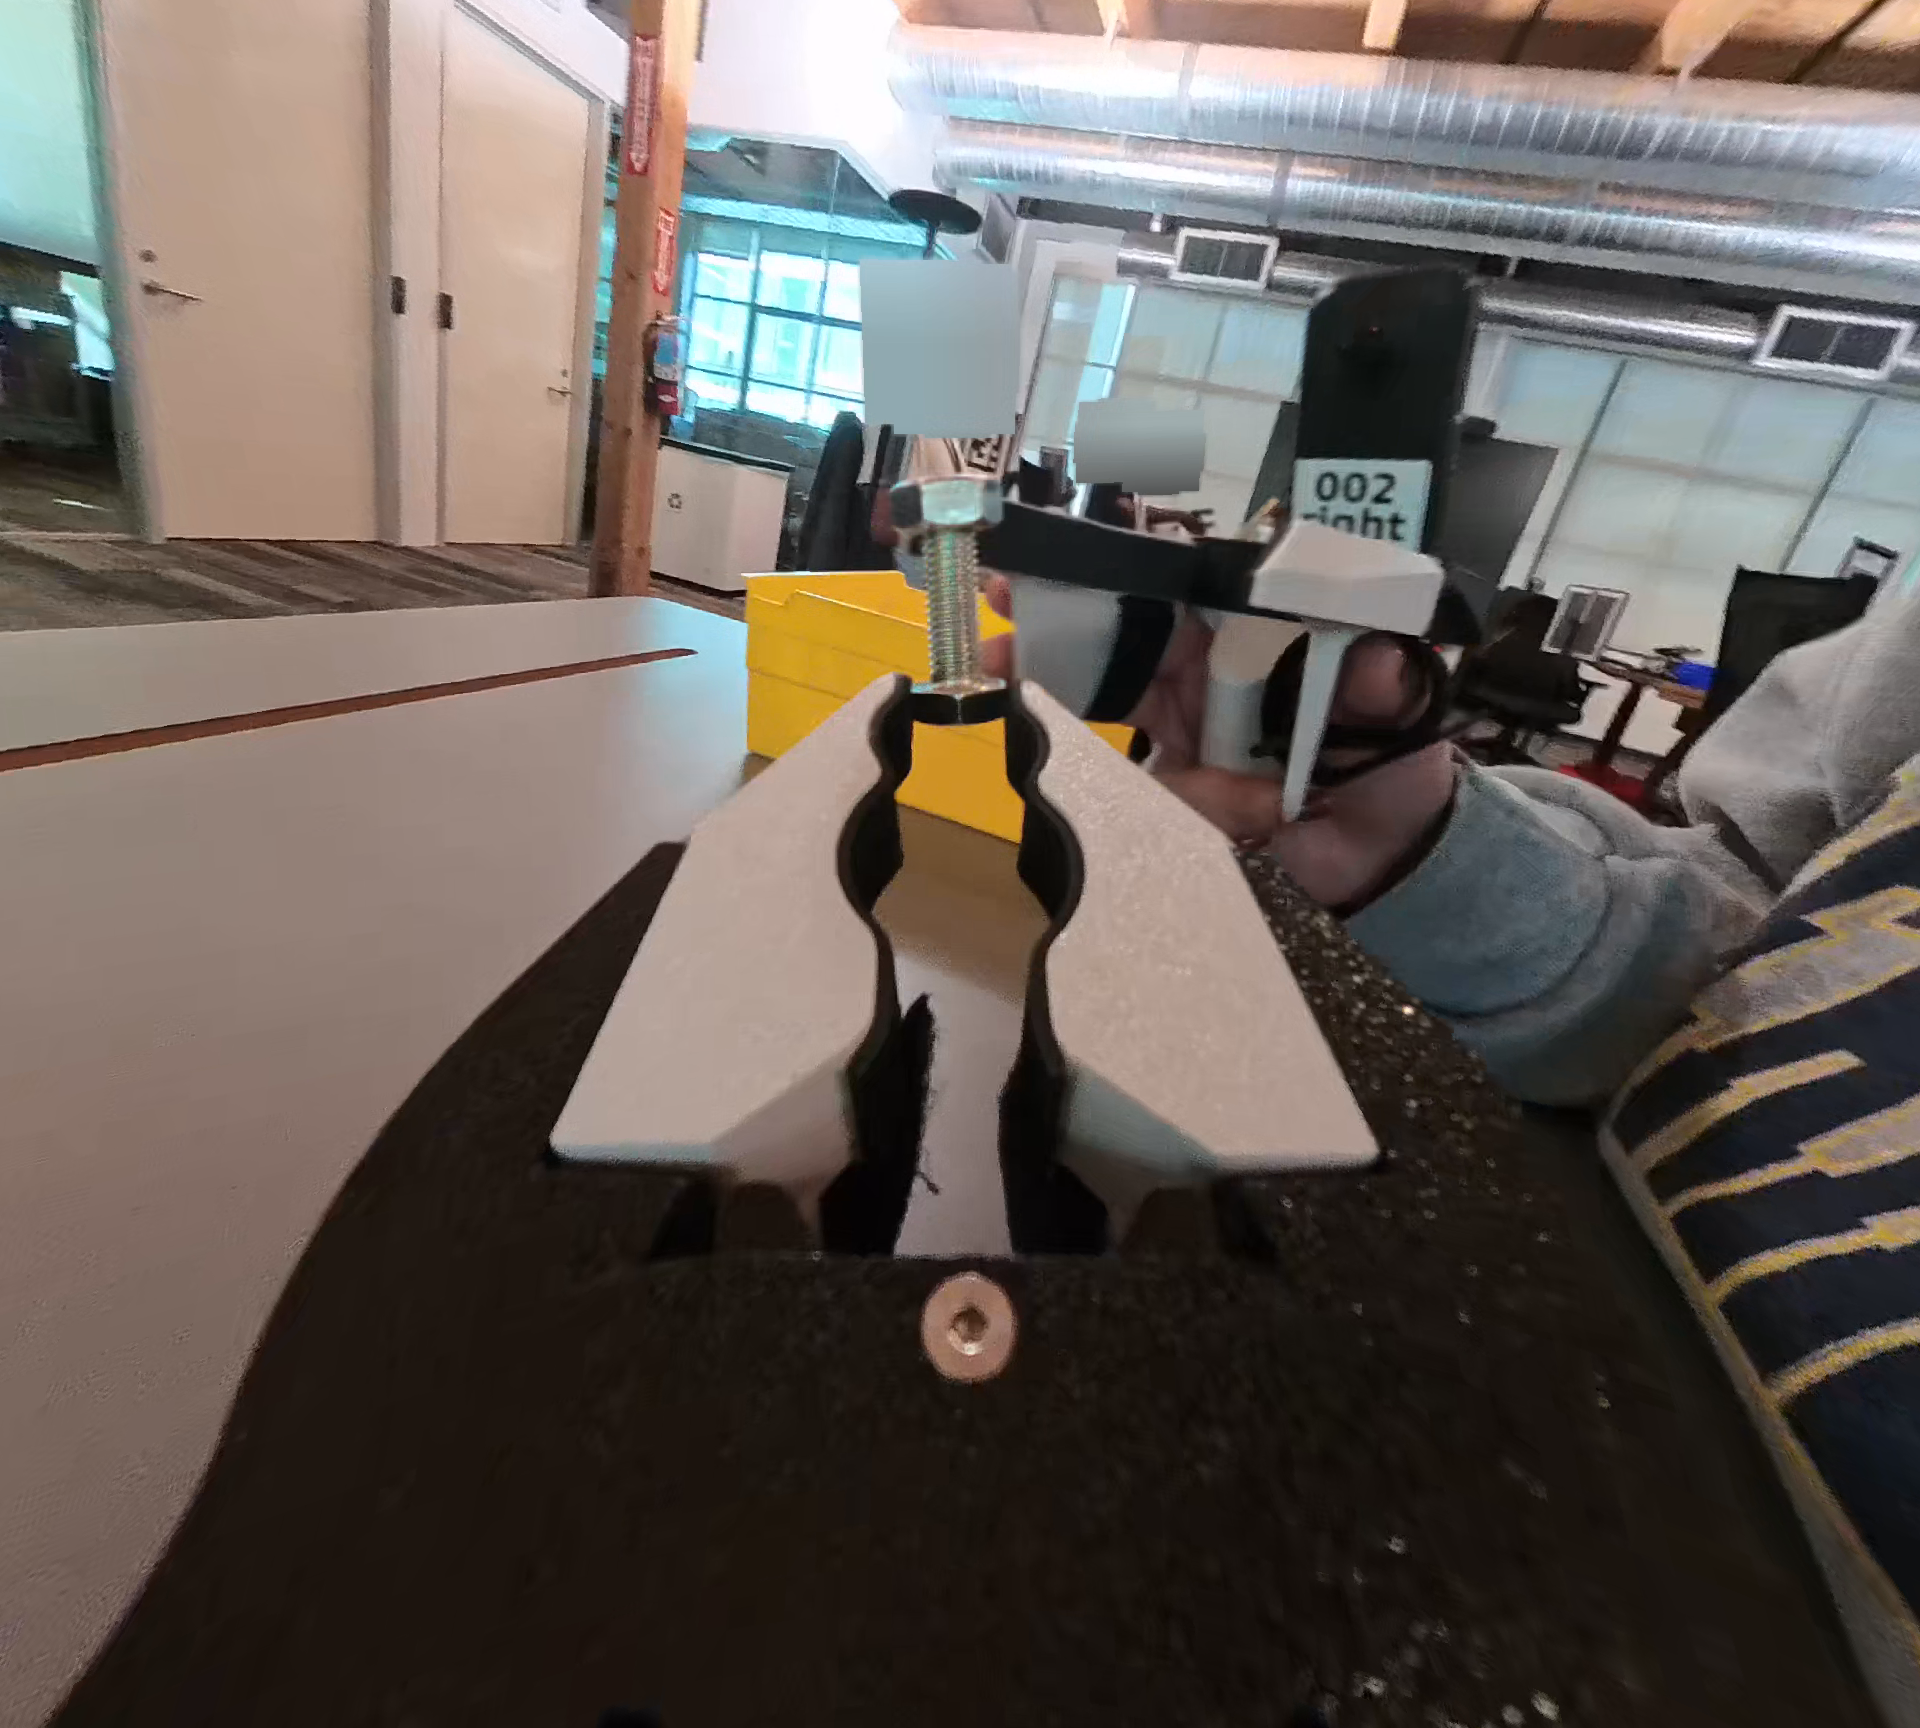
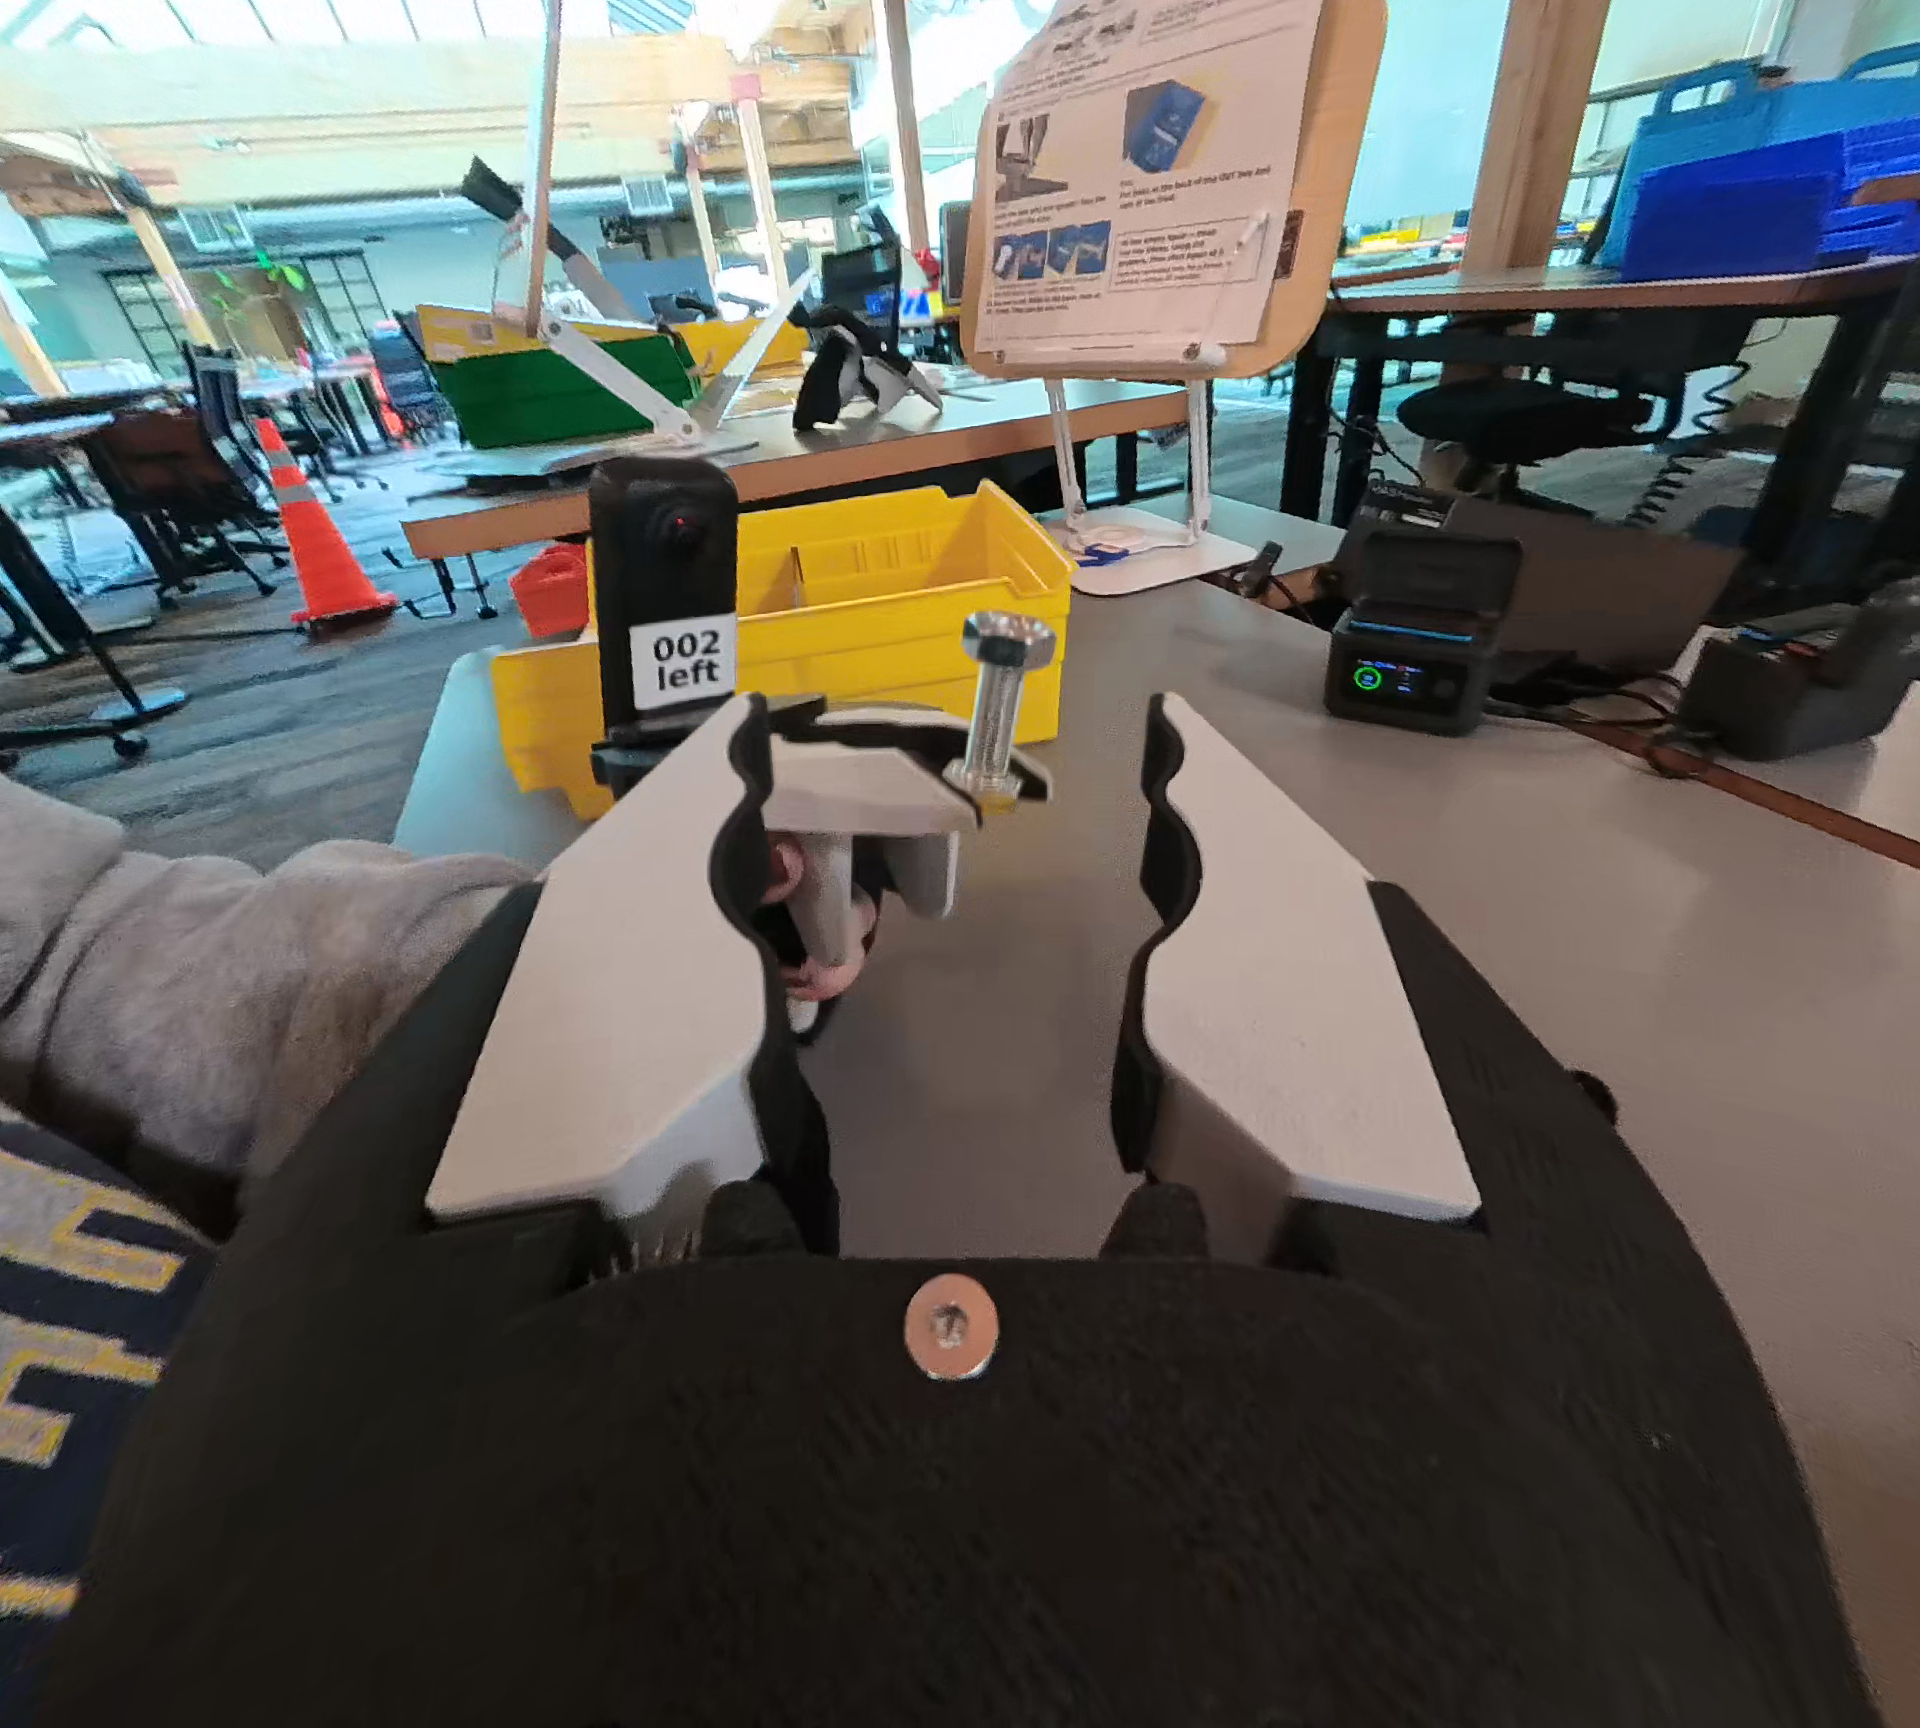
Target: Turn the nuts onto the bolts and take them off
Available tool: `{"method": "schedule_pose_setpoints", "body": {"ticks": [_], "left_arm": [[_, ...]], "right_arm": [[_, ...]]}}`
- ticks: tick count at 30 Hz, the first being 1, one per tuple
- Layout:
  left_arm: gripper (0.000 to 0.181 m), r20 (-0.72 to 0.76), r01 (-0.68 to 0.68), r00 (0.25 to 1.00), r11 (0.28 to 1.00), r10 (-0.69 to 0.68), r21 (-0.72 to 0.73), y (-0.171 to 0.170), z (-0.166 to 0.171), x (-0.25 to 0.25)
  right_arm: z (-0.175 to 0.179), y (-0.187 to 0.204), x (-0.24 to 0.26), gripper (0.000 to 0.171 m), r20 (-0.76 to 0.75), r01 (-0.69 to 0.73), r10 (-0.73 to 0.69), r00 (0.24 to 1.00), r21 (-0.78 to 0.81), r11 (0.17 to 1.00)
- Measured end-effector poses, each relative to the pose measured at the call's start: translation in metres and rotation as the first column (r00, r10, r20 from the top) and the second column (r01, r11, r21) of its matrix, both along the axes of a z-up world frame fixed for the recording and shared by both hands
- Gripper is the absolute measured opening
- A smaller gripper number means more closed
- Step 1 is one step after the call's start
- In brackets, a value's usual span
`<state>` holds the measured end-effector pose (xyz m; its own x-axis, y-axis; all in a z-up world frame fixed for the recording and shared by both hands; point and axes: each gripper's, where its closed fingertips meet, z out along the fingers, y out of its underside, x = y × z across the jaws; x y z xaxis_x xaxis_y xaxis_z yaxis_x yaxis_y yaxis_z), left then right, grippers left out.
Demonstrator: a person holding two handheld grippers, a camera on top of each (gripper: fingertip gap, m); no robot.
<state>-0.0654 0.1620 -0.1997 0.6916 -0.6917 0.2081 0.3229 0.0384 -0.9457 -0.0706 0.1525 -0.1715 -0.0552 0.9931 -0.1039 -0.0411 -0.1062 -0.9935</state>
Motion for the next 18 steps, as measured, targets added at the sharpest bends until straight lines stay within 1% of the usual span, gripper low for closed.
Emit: {"method": "schedule_pose_setpoints", "body": {"ticks": [2, 5, 6, 7, 9, 11, 15, 18], "left_arm": [[0.015, -0.037, 0.048, 0.998, 0.999, -0.048, 0.0, -0.003, -0.002, 0.012], [0.015, -0.088, 0.086, 0.992, 0.996, -0.087, -0.016, -0.004, -0.009, 0.024], [0.015, -0.087, 0.072, 0.994, 0.997, -0.073, -0.02, -0.003, -0.01, 0.022], [0.015, -0.076, 0.064, 0.995, 0.998, -0.065, -0.019, -0.003, -0.009, 0.018], [0.015, -0.013, 0.053, 0.999, 0.998, -0.053, -0.028, -0.001, -0.005, 0.007], [0.015, 0.001, 0.079, 0.997, 0.996, -0.079, -0.037, -0.001, -0.005, 0.007], [0.015, -0.079, 0.162, 0.983, 0.985, -0.166, -0.055, -0.005, -0.014, 0.032], [0.015, -0.071, 0.142, 0.987, 0.988, -0.146, -0.055, -0.004, -0.014, 0.028]], "right_arm": [[0.003, -0.004, -0.008, 0.076, -0.02, -0.025, 0.025, 0.999, -0.008, 1.0], [0.001, -0.015, -0.015, 0.077, -0.014, -0.096, 0.096, 0.995, -0.007, 0.995], [-0.001, -0.02, -0.011, 0.076, -0.01, -0.124, 0.124, 0.992, -0.012, 0.992], [-0.003, -0.019, -0.006, 0.075, -0.015, -0.121, 0.121, 0.993, -0.011, 0.993], [-0.007, -0.014, 0.007, 0.062, -0.031, -0.114, 0.114, 0.993, -0.011, 0.993], [-0.007, -0.006, 0.01, 0.063, -0.058, -0.106, 0.103, 0.993, -0.048, 0.993], [0.0, -0.008, -0.005, 0.067, -0.076, -0.163, 0.16, 0.984, -0.042, 0.986], [-0.002, -0.018, -0.006, 0.069, -0.076, -0.244, 0.238, 0.968, -0.07, 0.967]]}}
